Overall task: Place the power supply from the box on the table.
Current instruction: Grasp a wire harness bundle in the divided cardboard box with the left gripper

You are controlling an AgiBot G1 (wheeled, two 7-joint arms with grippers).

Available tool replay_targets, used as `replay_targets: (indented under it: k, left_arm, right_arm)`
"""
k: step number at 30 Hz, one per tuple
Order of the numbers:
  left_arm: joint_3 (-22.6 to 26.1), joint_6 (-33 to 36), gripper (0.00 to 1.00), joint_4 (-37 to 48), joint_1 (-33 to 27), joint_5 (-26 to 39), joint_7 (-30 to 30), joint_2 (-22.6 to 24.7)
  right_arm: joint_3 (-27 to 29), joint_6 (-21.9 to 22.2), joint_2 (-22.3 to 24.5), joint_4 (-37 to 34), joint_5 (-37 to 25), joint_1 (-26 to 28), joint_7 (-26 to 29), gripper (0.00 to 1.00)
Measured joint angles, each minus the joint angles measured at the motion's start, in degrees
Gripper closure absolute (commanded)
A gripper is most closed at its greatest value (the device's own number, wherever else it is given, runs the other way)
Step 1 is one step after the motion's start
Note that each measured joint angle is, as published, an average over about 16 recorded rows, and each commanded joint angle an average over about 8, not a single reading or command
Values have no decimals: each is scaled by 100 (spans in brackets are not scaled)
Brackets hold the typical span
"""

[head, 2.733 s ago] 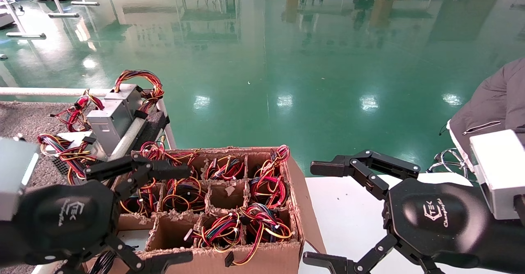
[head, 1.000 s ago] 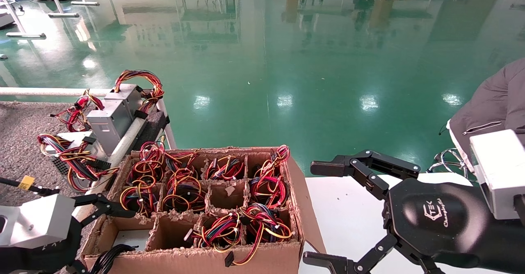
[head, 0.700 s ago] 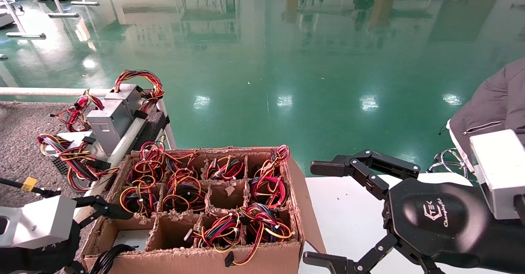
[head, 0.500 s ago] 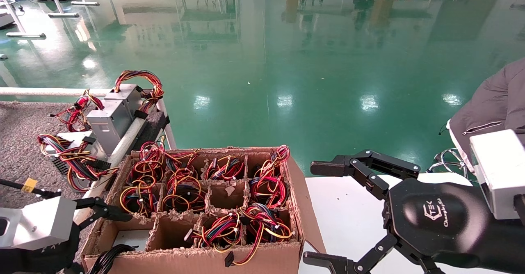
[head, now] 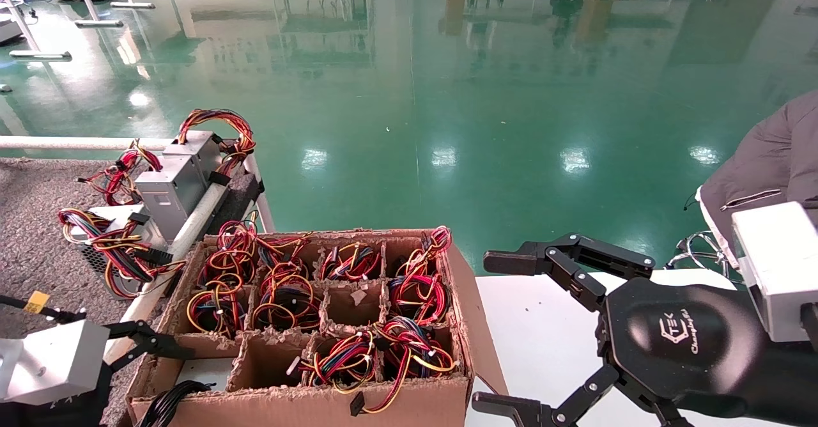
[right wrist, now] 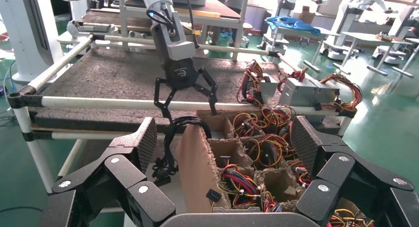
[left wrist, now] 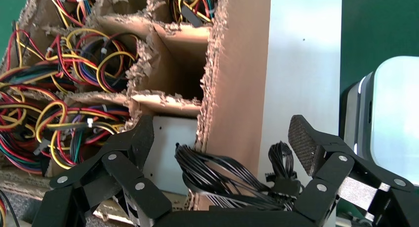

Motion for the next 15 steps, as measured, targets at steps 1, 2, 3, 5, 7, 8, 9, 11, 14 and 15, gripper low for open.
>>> replay_targets:
  k: [1,2,3,5,7,8,9,11,14,15]
  left_arm:
    - [11,2,0,-4,-1,14,-3,-9]
    - [21,4,0,-7,-2,29,-6,-16]
    - [32,4,0,-10,-2,44,-9,-23]
    - [54,1,0,-17,1,78,-17,-33]
    - [75,-8,0,-24,9,112,-24,-39]
    - [86,-15,0,-27,16,129,-28,-41]
    - [96,-23,0,-31,23,145,-31,-42]
    - [117,-43,0,-37,44,179,-37,-42]
    - [146,-81,0,-47,84,227,-41,-39]
    - [156,-96,0,-50,99,242,-42,-37]
  right_arm:
    - [0,0,0,0,0,0,0,0]
    - [0,0,0,0,0,0,0,0]
    - [0,0,0,0,0,0,0,0]
    - [0,0,0,0,0,0,0,0]
    - [0,0,0,0,0,0,0,0]
    - [0,0,0,0,0,0,0,0]
    - [0,0,0,0,0,0,0,0]
    - [0,0,0,0,0,0,0,0]
    - [0,0,0,0,0,0,0,0]
    - [0,0,0,0,0,0,0,0]
